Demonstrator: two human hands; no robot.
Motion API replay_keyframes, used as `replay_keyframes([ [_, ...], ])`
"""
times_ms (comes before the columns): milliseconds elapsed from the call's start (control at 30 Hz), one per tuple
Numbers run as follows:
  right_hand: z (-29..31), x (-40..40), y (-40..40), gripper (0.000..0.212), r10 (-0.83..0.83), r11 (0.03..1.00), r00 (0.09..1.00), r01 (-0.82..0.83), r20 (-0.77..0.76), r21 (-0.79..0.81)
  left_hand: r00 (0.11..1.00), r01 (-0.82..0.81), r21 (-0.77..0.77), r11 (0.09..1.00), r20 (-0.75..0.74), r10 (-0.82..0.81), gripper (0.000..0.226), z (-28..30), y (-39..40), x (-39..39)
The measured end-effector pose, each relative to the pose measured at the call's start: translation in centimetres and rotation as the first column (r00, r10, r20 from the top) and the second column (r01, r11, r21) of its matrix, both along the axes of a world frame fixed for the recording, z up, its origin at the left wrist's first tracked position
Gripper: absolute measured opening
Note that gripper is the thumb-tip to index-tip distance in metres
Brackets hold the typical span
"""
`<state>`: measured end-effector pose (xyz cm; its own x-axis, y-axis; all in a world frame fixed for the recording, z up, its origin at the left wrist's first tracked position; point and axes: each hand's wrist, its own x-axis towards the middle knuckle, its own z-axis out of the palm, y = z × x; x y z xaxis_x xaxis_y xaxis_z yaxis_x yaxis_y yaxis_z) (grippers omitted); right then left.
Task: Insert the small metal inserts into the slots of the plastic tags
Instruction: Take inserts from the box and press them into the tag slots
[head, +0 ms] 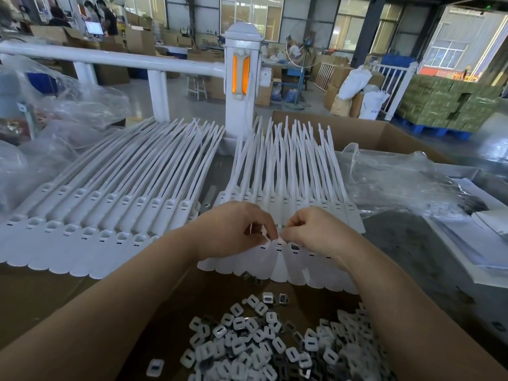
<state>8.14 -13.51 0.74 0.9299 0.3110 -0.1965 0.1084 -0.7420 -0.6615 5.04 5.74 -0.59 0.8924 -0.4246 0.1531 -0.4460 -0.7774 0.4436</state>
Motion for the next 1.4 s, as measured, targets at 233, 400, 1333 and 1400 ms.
replay_keyframes([
  [233,0.1,0.4,-0.6,0.006,-0.012,0.995,0.998,0.018,-0.06,0.095,0.974,0.082,0.355,0.931,0.168,-0.15,0.03,0.7,-0.8,-0.8],
  [400,1.6,-0.1,-1.8,0.003,0.312,0.95,0.94,-0.31,-0.138,0.035,0.956,0.116,0.401,0.909,0.203,-0.212,0.038,1.0,-0.9,-1.1],
  [1333,2.0,-1.9,0.5,0.016,0.293,0.869,0.853,-0.426,0.432,0.251,0.882,-0.31,-0.66,0.684,-0.469,-0.052,0.02,1.3,0.1,-0.7],
  [1400,1.6,-1.4,0.1,0.016,0.165,0.896,0.848,-0.342,0.504,0.282,0.806,-0.385,-0.758,0.526,-0.554,-0.208,0.027,1.6,0.3,-0.6],
])
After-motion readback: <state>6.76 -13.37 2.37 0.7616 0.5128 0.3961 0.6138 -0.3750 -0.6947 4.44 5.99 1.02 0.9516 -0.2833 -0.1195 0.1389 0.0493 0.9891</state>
